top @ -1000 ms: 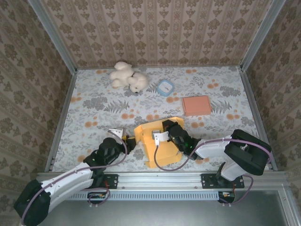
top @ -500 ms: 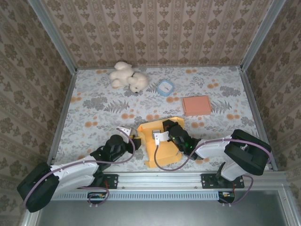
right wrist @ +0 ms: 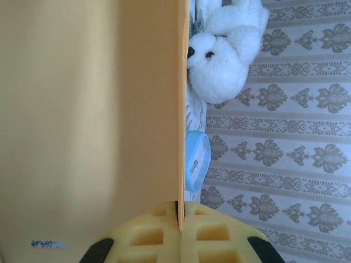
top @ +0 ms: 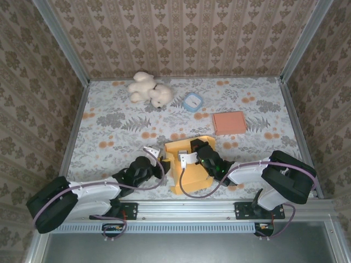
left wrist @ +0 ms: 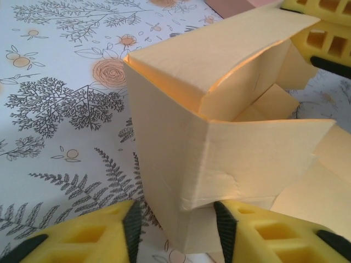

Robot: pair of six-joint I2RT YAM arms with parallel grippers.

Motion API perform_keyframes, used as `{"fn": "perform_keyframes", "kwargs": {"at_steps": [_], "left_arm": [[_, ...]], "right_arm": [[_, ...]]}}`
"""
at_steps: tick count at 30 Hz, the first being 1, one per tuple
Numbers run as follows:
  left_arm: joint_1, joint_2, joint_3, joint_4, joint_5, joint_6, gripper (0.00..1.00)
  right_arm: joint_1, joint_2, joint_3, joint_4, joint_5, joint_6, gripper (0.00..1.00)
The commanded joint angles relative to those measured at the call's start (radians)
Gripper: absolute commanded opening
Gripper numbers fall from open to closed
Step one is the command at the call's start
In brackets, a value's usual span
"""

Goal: Fold the paper box

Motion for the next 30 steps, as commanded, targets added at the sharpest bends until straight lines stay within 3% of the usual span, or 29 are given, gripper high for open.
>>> {"fn": "perform_keyframes", "kwargs": {"at_steps": [1, 11, 30], "left_arm": [[-0.011, 0.048, 0.044, 0.04, -0.022, 0.012, 0.49], [-0.013, 0.097, 0.051, 0.066, -0.044, 0.013, 0.53], [-0.02, 0.055, 0.005, 0.11, 0.066, 0.035, 0.61]], "right_arm": [[0.019, 0.01, -0.015, 0.005, -0.028, 0.023, 0.0], [0.018, 0.002, -0.022, 0.001, -0.029, 0.026, 0.0], [0.02, -0.002, -0.033, 0.011, -0.02, 0.029, 0.0]]}}
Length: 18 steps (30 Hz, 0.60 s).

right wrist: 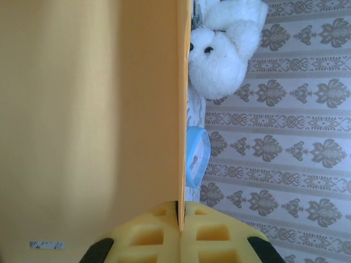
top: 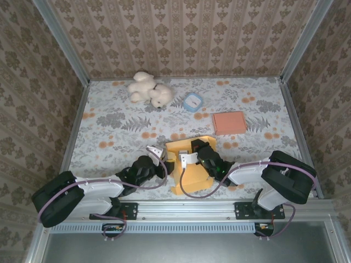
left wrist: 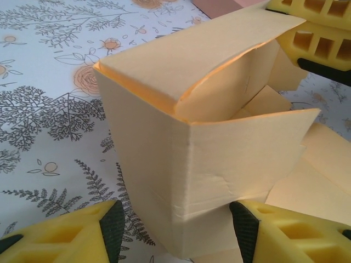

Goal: Fold the paper box

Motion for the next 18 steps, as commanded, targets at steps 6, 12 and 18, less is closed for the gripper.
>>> {"fn": "perform_keyframes", "kwargs": {"at_steps": [6, 12, 18], "left_arm": [[-0.001, -0.003, 0.014, 0.007, 0.021, 0.029, 0.62], [0.015, -0.009, 0.021, -0.015, 0.0, 0.054, 0.58], [0.03, 0.013, 0.031, -0.013, -0.021, 0.056, 0.57]], "right_arm": [[0.019, 0.002, -0.02, -0.003, -0.034, 0.026, 0.0], [0.022, 0.0, -0.022, -0.004, -0.036, 0.027, 0.0], [0.023, 0.006, -0.016, -0.006, -0.039, 0.029, 0.0]]}}
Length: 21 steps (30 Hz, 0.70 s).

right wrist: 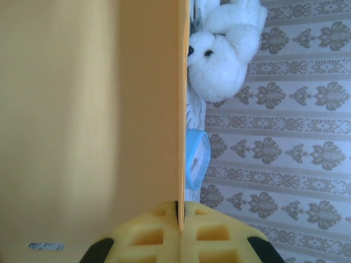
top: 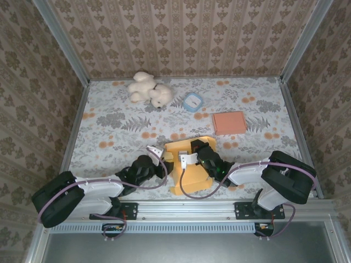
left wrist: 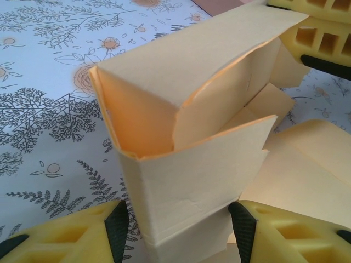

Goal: Fold the paper box

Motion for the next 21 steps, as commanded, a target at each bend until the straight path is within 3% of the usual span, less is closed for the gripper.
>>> {"fn": "perform_keyframes", "kwargs": {"at_steps": [1, 6, 11, 21], "left_arm": [[0.011, 0.02, 0.033, 0.005, -0.027, 0.019, 0.57], [0.001, 0.065, 0.047, 0.08, -0.015, 0.0, 0.56], [-0.029, 0.098, 0.068, 0.082, -0.132, -0.005, 0.51], [-0.094, 0.175, 0.061, 0.18, -0.209, -0.001, 0.47]], "right_arm": [[0.017, 0.008, -0.014, -0.01, -0.035, 0.028, 0.0], [0.02, 0.018, -0.008, -0.01, -0.032, 0.03, 0.0], [0.026, 0.028, -0.003, -0.006, -0.033, 0.027, 0.0], [0.032, 0.014, 0.0, -0.007, -0.033, 0.044, 0.0]]}}
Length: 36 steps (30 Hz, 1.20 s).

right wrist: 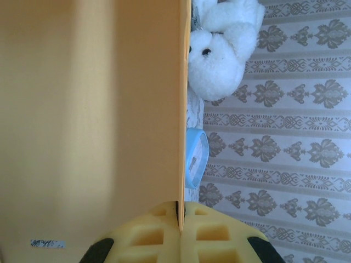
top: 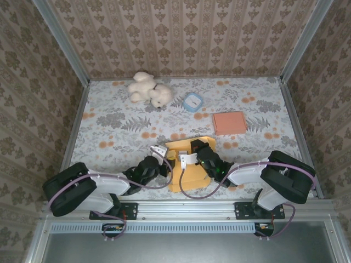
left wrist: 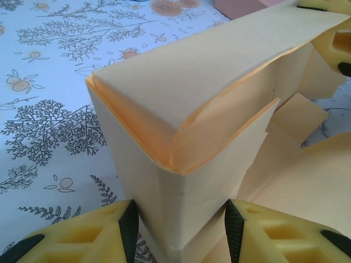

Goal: Fold the paper box

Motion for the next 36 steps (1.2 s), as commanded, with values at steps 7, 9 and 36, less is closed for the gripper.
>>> {"fn": "perform_keyframes", "kwargs": {"at_steps": [7, 9, 36], "left_arm": [[-0.038, 0.096, 0.056, 0.097, -0.158, 0.015, 0.49], [-0.038, 0.132, 0.066, 0.118, -0.203, 0.016, 0.51], [-0.042, 0.262, 0.12, -0.004, -0.62, -0.18, 0.26]], "right_arm": [[0.035, 0.025, -0.011, -0.008, -0.037, 0.065, 0.0], [0.036, 0.029, -0.012, -0.001, -0.032, 0.071, 0.0], [0.056, 0.047, 0.007, 0.002, 0.089, 0.214, 0.0]]}}
